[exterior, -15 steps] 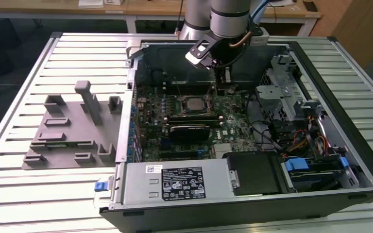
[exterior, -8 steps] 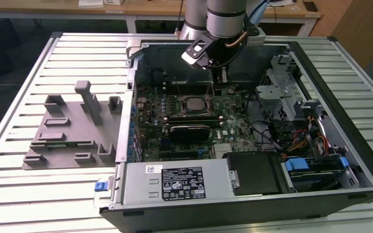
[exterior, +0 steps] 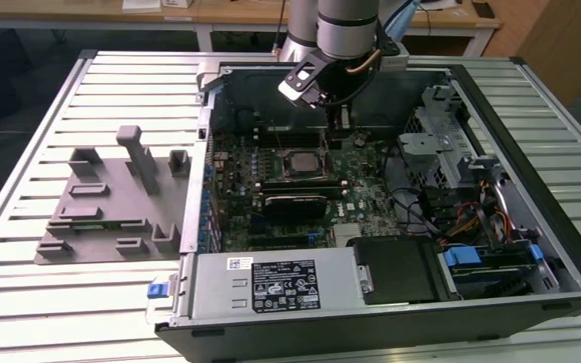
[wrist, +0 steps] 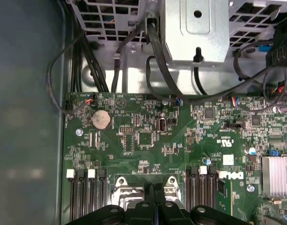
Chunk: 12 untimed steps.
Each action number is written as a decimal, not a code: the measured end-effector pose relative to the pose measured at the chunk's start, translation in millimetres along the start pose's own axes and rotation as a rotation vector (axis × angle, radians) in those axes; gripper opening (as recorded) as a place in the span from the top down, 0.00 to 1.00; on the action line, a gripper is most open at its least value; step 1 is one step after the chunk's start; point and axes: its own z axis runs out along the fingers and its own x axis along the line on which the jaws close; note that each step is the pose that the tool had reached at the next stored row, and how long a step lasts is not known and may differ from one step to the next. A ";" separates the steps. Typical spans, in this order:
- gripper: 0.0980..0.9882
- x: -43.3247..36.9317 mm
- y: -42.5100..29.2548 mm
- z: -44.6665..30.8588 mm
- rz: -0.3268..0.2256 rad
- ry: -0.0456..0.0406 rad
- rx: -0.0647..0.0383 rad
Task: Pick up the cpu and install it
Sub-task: 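Close the cpu cover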
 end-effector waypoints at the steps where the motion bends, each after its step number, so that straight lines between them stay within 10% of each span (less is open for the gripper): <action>1: 0.99 0.0 -1.5 -0.1 0.000 0.0000 0.000; 12: 0.99 0.0 -11.2 -0.2 0.000 0.0000 0.000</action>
